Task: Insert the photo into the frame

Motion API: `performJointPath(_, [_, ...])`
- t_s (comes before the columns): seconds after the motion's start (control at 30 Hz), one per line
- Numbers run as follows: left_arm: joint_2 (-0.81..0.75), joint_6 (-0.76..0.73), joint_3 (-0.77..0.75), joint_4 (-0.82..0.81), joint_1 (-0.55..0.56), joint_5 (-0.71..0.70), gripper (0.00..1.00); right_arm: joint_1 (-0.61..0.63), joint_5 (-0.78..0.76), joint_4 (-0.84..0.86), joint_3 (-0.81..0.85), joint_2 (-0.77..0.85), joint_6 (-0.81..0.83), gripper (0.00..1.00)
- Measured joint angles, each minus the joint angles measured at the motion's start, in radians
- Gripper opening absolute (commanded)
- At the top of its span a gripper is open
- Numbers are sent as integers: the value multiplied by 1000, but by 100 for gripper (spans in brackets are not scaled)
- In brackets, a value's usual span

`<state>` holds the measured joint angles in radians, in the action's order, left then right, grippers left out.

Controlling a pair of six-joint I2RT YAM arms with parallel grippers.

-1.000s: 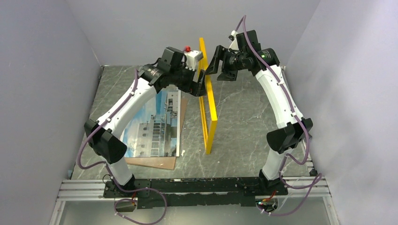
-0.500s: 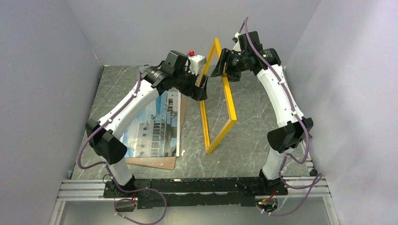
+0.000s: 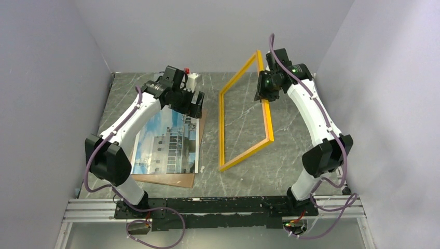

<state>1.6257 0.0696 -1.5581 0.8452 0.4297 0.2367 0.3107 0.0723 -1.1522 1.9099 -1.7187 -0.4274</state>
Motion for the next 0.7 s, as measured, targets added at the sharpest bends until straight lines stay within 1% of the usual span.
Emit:
performJointPath(0.17, [8,-30,8,-14,-4,-18,95,-2,-84,38,-161,92,6,15])
performJointPath(0.3, [17,-53,20,-32,-6,-36,95,-4,-137,60,-252,135,11,15])
performJointPath(0.57, [46,-93,58,-59,-8,-61,95,-4,-181,138,-397,142,42,16])
performJointPath(0.7, [55,-109,63,-60,-8,-78,95,-3,-207,162,-449,119,63,17])
